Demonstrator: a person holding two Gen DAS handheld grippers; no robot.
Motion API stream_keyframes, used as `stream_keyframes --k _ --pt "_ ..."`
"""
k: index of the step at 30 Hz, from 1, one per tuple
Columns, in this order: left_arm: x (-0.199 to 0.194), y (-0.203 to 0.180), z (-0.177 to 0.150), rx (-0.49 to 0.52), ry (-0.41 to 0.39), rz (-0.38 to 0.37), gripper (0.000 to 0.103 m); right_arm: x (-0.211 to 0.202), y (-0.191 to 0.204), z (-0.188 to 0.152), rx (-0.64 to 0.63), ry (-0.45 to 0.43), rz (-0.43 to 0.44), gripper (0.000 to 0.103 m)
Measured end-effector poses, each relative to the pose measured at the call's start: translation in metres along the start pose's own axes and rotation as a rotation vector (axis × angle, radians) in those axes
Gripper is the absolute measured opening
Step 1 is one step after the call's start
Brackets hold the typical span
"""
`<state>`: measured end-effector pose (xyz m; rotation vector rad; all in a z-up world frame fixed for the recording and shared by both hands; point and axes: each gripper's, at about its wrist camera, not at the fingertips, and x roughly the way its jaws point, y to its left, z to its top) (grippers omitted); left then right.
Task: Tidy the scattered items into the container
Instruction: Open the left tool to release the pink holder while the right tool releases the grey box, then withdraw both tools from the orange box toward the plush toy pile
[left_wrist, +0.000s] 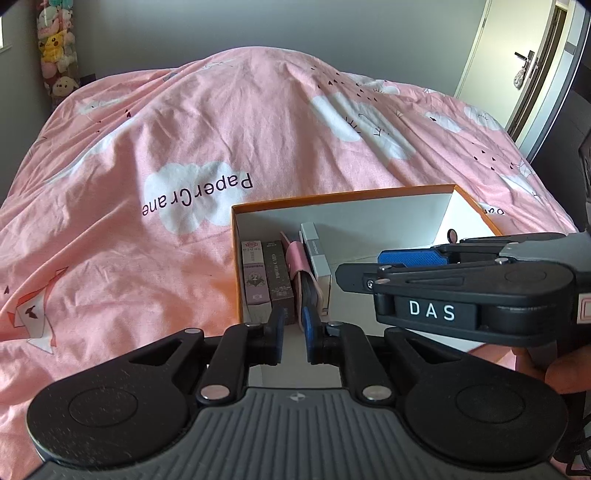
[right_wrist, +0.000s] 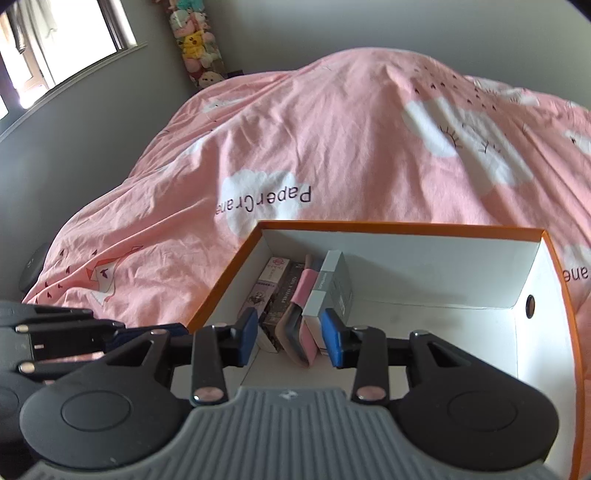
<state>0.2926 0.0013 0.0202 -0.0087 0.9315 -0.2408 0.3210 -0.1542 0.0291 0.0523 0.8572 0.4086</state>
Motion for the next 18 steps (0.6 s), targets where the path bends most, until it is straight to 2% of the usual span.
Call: stream_keyframes --k 8,15,18 --pt "-0.039 -0.001 -0.021 -0.010 -0.004 -0.005 0.013 -0.039 0.014 -0.024 -0.032 -0.080 0.046 0.046" --pt "-0.074 -0.006 -0.059 0.015 -0.002 -0.002 0.019 -0.078 0.025 -0.059 -0.086 -0.120 0.101 0.046" --pt "-0.083 -0.004 -0.079 -0.009 0.003 0.003 0.021 -0.092 0.030 -0.080 -0.096 -0.121 0.100 0.046"
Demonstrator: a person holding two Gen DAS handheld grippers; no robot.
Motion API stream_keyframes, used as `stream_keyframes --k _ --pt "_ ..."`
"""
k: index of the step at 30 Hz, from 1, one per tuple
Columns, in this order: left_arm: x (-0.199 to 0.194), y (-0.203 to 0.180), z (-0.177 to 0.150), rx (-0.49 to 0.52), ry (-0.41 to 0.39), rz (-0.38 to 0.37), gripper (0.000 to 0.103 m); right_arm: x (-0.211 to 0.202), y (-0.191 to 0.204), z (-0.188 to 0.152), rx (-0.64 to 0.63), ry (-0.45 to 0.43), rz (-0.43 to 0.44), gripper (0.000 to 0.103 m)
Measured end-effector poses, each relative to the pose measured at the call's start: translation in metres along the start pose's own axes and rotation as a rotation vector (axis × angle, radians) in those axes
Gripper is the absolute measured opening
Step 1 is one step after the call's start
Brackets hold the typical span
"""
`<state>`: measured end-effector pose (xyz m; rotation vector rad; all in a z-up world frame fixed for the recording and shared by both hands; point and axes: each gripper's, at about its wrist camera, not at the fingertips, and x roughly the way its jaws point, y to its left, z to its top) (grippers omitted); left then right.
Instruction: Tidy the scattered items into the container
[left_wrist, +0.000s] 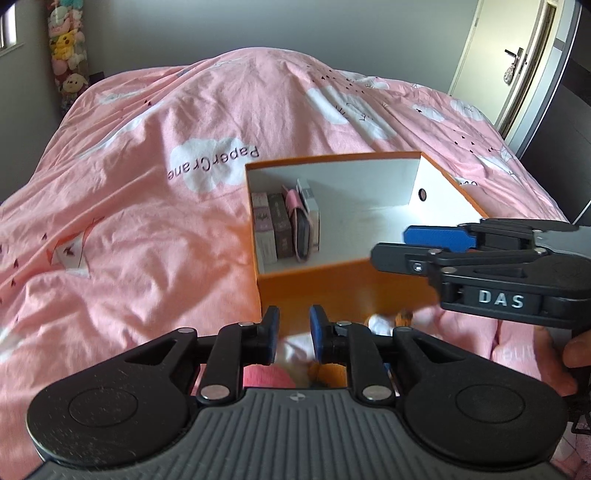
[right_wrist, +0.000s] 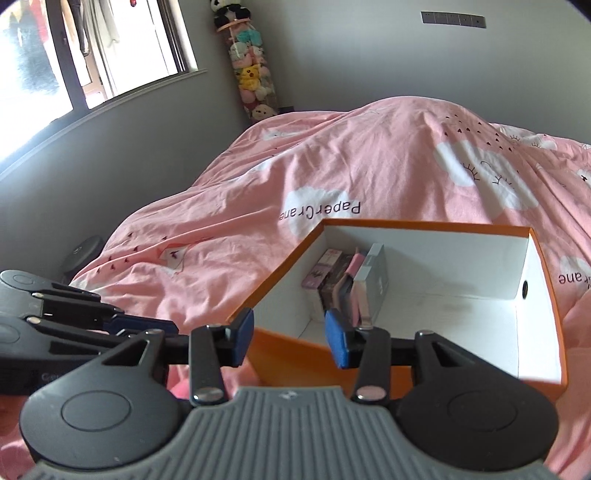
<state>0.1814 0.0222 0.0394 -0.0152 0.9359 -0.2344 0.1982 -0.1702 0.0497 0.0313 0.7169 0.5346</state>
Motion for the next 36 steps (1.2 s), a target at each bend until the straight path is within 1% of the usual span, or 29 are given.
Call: stream_keyframes --k 2,6,7,8,11,12,14,16,19,21,23,26,31,34,36 --pt "-0.003 0.003 -0.014 -0.020 0.008 0.004 0.021 -0.009 0.005 -0.013 -0.008 0.001 -0.001 0.046" --pt "-0.010 0.010 -0.042 -0.063 0.025 0.003 0.021 -0.021 0.013 -0.039 0.016 0.017 -0.005 0.044" --pt "-0.012 0.010 -0.050 -0.071 0.029 -0.001 0.021 -0.023 0.014 -0.046 0.028 0.022 -0.007 0.043" --pt "-0.013 0.010 -0.056 -0.074 0.033 -0.009 0.021 -0.024 0.015 -0.052 0.037 0.029 -0.013 0.040" --pt "-0.015 0.005 -0.077 -0.075 0.054 -0.042 0.021 -0.030 0.018 -0.071 0.041 0.053 -0.039 0.036" --pt "-0.015 0.003 -0.083 -0.073 0.061 -0.051 0.022 -0.032 0.019 -0.077 0.039 0.062 -0.046 0.036" --pt "-0.014 -0.002 -0.094 -0.071 0.073 -0.068 0.028 -0.035 0.020 -0.088 0.049 0.082 -0.048 0.036" --pt "-0.012 -0.007 -0.106 -0.063 0.095 -0.087 0.029 -0.039 0.020 -0.099 0.055 0.104 -0.044 0.034" --pt "-0.008 -0.014 -0.122 -0.046 0.131 -0.097 0.030 -0.044 0.024 -0.114 0.046 0.135 -0.049 0.034" --pt "-0.006 -0.018 -0.131 -0.032 0.151 -0.097 0.033 -0.044 0.027 -0.124 0.047 0.161 -0.050 0.033" --pt "-0.004 -0.023 -0.138 -0.015 0.172 -0.106 0.040 -0.043 0.031 -0.134 0.042 0.195 -0.041 0.033" --pt "-0.001 -0.032 -0.149 0.019 0.202 -0.111 0.045 -0.040 0.037 -0.148 0.025 0.249 -0.025 0.032" --pt "0.008 -0.039 -0.158 0.029 0.240 -0.137 0.045 -0.031 0.042 -0.160 0.013 0.316 0.002 0.031" --pt "0.012 -0.037 -0.160 0.020 0.246 -0.140 0.043 -0.024 0.045 -0.163 0.001 0.335 0.010 0.029" --pt "0.015 -0.031 -0.159 -0.004 0.244 -0.134 0.043 -0.017 0.045 -0.165 -0.004 0.342 0.018 0.029"
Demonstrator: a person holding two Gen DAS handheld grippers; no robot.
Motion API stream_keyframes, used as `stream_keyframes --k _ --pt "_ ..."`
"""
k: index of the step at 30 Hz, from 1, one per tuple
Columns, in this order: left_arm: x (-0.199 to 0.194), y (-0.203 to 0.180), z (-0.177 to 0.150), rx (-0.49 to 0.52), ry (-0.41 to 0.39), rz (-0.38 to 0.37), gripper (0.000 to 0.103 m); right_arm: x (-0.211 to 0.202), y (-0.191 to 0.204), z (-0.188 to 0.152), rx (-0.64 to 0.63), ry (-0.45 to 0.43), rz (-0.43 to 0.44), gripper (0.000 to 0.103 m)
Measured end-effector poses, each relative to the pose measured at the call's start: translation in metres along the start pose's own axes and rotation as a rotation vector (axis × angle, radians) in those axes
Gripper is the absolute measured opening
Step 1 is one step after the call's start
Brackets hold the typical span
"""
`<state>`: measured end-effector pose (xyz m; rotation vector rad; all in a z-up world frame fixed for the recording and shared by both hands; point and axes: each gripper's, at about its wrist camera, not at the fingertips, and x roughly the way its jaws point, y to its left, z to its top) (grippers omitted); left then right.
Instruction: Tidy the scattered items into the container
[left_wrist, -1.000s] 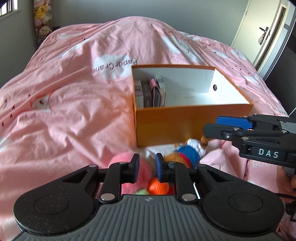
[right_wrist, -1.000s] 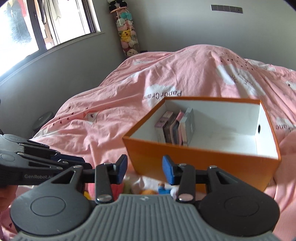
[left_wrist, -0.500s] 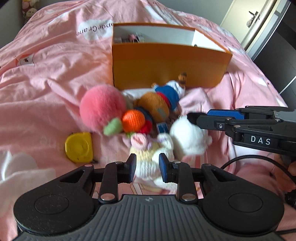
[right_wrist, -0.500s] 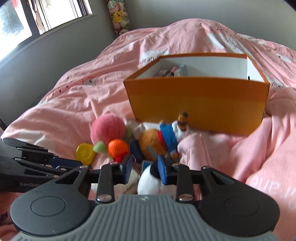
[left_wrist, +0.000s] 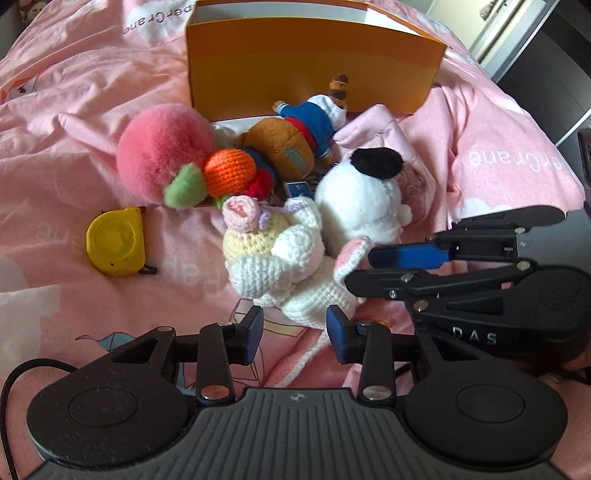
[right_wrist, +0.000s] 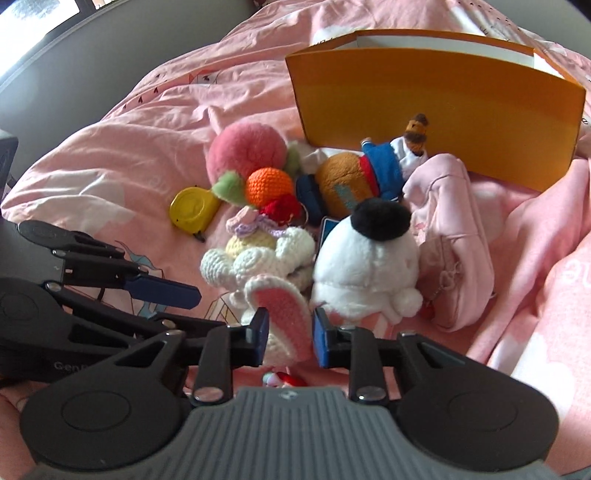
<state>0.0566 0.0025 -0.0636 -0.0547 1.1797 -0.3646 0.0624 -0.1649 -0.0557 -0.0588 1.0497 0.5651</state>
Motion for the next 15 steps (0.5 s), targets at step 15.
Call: stream_keyframes --k 15 --pt "0.003 0.007 0.001 0.026 -0.033 0.089 0.031 0.020 -0.003 0.001 -0.001 0.008 0.069 0.038"
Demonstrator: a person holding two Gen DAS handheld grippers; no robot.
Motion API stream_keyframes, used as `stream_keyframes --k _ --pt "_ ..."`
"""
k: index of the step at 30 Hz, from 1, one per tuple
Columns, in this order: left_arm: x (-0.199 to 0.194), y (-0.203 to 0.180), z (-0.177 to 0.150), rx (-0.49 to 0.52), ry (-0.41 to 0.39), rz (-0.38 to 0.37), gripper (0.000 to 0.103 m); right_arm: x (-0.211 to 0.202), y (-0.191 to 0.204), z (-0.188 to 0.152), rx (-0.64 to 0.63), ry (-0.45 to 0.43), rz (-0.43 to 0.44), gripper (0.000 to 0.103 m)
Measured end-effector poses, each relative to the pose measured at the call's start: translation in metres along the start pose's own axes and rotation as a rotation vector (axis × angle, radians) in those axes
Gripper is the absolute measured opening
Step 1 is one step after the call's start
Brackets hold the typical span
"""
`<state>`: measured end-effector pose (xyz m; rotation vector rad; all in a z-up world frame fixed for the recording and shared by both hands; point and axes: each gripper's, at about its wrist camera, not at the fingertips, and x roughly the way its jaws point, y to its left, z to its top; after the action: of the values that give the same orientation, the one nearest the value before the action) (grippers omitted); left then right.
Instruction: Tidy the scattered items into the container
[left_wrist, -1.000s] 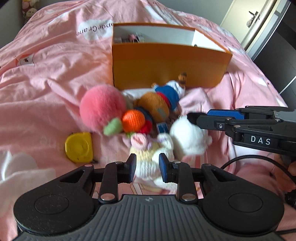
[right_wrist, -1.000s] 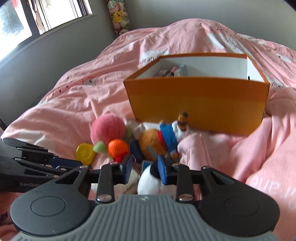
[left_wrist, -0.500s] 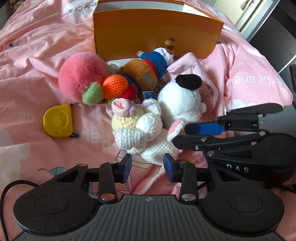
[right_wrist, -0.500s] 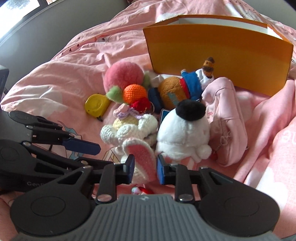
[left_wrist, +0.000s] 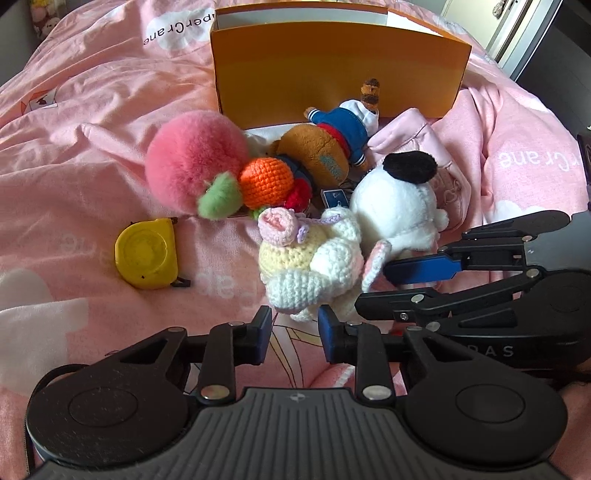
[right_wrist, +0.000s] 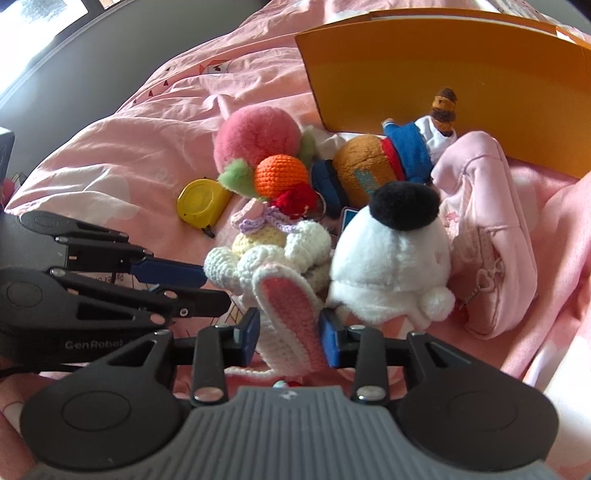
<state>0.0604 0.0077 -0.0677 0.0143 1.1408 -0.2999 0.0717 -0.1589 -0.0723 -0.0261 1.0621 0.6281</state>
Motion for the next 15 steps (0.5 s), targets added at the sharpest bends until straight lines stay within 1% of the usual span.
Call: stream_keyframes --k 2,3,5,6,7,10,13,14,15 --pt "-0.001 0.000 0.000 0.002 -0.001 0.004 0.031 -0.001 0.004 0.001 -0.025 -0.012 -0.020 0.025" --pt "-0.002 -0.001 0.000 0.004 -0.003 0.010 0.031 -0.003 0.005 0.002 -0.036 -0.021 -0.026 0.023" --pt "-0.004 0.000 -0.001 0.006 -0.010 0.015 0.031 -0.009 0.007 0.003 -0.045 -0.046 -0.029 0.014" --pt "-0.006 0.000 -0.001 0.005 -0.014 0.012 0.032 -0.012 0.008 0.004 -0.046 -0.058 -0.024 0.013" --pt "-0.008 0.001 -0.001 0.005 -0.018 0.007 0.031 -0.015 0.008 0.006 -0.044 -0.071 -0.016 0.007" --pt "-0.016 0.002 -0.001 0.009 -0.041 -0.019 0.032 -0.023 0.009 0.013 -0.032 -0.102 0.027 0.006" --pt "-0.026 0.006 0.000 0.002 -0.069 -0.064 0.031 -0.027 0.009 0.024 -0.002 -0.123 0.089 0.005" --pt "-0.028 0.007 0.000 -0.001 -0.077 -0.077 0.031 -0.028 0.008 0.029 0.014 -0.131 0.114 0.000" --pt "-0.031 0.008 0.000 -0.003 -0.085 -0.089 0.031 -0.029 0.008 0.033 0.029 -0.140 0.136 0.000"
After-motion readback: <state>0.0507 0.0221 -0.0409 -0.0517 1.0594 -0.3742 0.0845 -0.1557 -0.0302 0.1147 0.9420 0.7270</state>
